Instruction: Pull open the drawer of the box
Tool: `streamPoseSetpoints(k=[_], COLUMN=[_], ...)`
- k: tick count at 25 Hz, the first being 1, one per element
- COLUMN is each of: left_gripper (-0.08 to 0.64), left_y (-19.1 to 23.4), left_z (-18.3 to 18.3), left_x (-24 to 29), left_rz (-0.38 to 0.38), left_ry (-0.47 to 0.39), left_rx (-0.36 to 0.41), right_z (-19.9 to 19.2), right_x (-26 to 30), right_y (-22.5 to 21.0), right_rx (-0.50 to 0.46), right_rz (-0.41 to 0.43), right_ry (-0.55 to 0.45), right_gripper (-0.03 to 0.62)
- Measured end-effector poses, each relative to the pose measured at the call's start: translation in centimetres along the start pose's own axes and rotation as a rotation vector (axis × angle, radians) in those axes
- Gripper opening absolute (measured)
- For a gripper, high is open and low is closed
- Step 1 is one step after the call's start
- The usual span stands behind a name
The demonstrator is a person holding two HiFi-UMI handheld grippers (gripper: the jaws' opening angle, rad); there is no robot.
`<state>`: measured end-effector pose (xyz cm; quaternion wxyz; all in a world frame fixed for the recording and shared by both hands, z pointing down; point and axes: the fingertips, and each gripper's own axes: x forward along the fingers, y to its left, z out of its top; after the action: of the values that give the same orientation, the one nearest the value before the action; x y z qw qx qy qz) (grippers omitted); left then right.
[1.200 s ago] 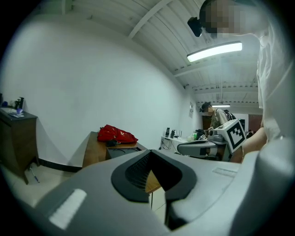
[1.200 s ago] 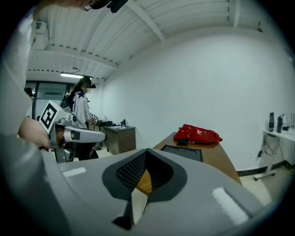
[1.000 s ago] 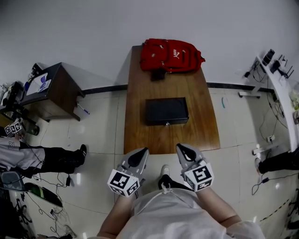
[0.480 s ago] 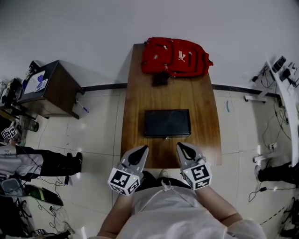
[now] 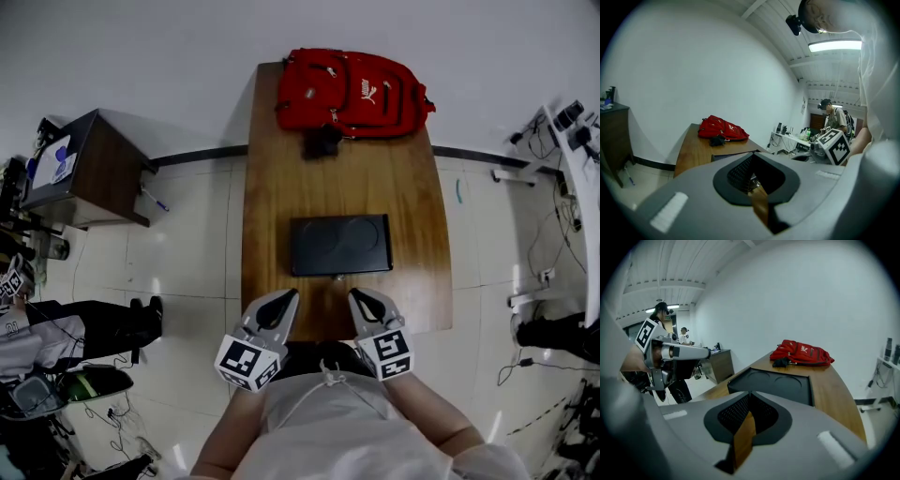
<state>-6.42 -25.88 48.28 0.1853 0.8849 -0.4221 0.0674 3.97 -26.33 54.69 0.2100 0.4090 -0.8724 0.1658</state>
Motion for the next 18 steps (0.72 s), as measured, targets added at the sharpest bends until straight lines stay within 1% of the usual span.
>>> streamPoseSetpoints(k=[2, 4, 7, 11, 12, 16, 18], left_gripper=[-0.005, -0.005, -0.005, -0.005, -0.005, -0.005, -0.005], left_y=[0.5, 0.5, 0.6, 1.1, 1.2, 2.1, 2.1], left_z=[-0.7, -1.4, -2.3, -4.0, -4.4, -5.7, -6.1], left_x=[0.6, 1.1, 1.5, 1.4, 1.2, 1.0, 1.0], left_rz=[-0.012, -0.036, -0.054, -0.057, -0.055, -0.032, -0.032], left_ry=[0.030, 0.050, 0.063, 0.091, 0.099, 0.110, 0.113], left_rx=[0.017, 0.025, -0.003, -0.039, -0.045, -0.077, -0.087], right_z=[-0.7, -1.5, -3.2, -6.0, -6.5, -7.0, -7.0], right_x=[1.1, 2.1, 3.6, 5.2, 5.5, 6.5, 6.9], right_y=[-0.1, -0.2, -0.7, -1.2, -1.4, -2.1, -2.5], right_rx=[0.024, 0.041, 0.074, 0.192, 0.211, 0.237, 0.298], right_rz=[-0.013, -0.028, -0.048, -0.060, -0.066, -0.097, -0.097], right_ry=[0.029, 0.061, 0.115, 0.190, 0.202, 0.207, 0.202], right_gripper=[0.008, 0.022, 0.047, 0.091, 0.092, 0.092, 0.092])
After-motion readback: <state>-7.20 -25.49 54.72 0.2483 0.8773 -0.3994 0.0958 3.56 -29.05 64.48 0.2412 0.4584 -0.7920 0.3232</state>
